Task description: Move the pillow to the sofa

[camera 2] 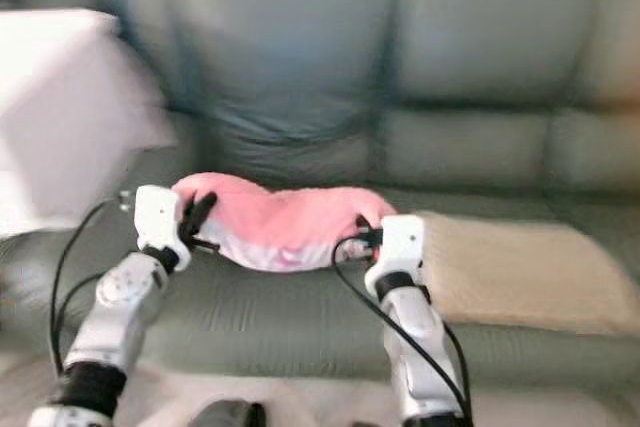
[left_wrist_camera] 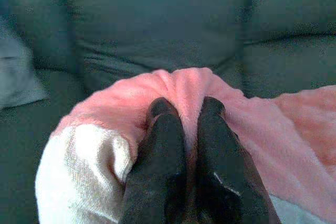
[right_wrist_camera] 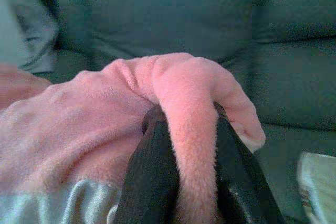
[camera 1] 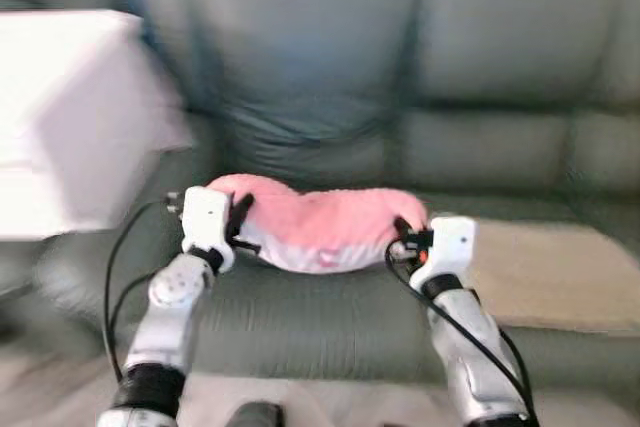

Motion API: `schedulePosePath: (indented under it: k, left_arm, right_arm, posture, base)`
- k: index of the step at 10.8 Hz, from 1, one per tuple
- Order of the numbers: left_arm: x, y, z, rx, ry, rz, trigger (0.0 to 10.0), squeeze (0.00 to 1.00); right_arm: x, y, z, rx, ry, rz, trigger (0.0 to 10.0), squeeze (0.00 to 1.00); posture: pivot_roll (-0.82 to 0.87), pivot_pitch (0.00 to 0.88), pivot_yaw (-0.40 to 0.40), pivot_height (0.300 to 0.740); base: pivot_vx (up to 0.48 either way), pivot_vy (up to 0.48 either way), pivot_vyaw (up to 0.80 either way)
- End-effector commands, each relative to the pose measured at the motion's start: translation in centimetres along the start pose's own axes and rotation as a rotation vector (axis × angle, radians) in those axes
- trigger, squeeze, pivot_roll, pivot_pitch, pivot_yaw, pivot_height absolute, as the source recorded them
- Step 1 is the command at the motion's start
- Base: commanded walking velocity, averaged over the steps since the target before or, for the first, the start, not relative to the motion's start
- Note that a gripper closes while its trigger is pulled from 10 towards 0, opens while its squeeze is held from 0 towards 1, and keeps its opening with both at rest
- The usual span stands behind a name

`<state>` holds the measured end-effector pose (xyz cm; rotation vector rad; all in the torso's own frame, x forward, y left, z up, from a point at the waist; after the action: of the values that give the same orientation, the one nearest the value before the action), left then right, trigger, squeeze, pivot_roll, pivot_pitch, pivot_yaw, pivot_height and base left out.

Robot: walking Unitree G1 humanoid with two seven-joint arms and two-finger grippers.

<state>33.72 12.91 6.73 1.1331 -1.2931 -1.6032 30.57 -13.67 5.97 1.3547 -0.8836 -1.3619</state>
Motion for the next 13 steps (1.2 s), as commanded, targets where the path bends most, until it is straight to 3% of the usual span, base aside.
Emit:
schedulePosePath:
  k: [1, 4, 6, 8, 10, 13]
  left_arm:
    - [1.1, 0.5, -0.5, 0.016, -0.036, -0.012, 10.0, 0.00]
    - [1.9, -1.3, -0.7, -0.057, -0.127, -0.105, 10.0, 0.00]
    - [0.6, -2.1, -0.1, -0.081, -0.161, -0.149, 10.0, 0.00]
    - [-0.5, -1.9, -0.2, -0.085, -0.174, -0.171, 10.0, 0.00]
    - [-1.7, -0.5, -2.8, -0.058, -0.129, -0.157, 10.0, 0.00]
    - [0.3, 0.7, -5.5, -0.068, -0.206, -0.218, 10.0, 0.00]
  right_arm:
    - [0.5, 0.8, 0.0, 0.029, -0.013, 0.000, 10.0, 0.00]
    - [1.3, 0.9, 0.3, 0.028, -0.051, -0.004, 10.0, 0.00]
    - [2.2, 1.2, 0.2, 0.024, -0.081, 0.003, 10.0, 0.00]
    - [1.9, 2.1, -0.4, 0.039, -0.086, 0.009, 10.0, 0.00]
    - [2.0, 1.8, -1.8, 0.013, -0.112, 0.001, 10.0, 0.00]
    - [0.0, -0.8, -4.4, -0.095, -0.083, 0.049, 10.0, 0.00]
  posture:
    - [-0.04, 0.000, 0.005, 0.740]
    - [-0.04, 0.000, 0.004, 0.740]
    - [-0.03, 0.030, 0.014, 0.740]
    - [-0.03, 0.141, 0.026, 0.740]
    - [-0.03, 0.239, 0.036, 0.740]
    - [-0.04, 0.331, 0.053, 0.740]
  base:
    - [0.000, 0.000, 0.00]
    - [0.000, 0.000, 0.00]
    - [0.000, 0.000, 0.00]
    - [0.000, 0.000, 0.00]
    - [0.000, 0.000, 0.00]
    - [0.000, 0.000, 0.00]
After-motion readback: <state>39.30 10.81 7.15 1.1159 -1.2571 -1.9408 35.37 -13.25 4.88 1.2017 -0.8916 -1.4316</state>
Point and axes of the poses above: a point about 5 cm out from each wrist's last joint towards the gripper, its own z axis pointing back from the gripper into the wrist, its own y axis along the axis of the wrist's last joint, x = y × z, the point moved 5 cm from there along -z, pointing out of the wrist towards the gripper, and after that the axes turned 11 degrees about -z, right-handed, at the moved point
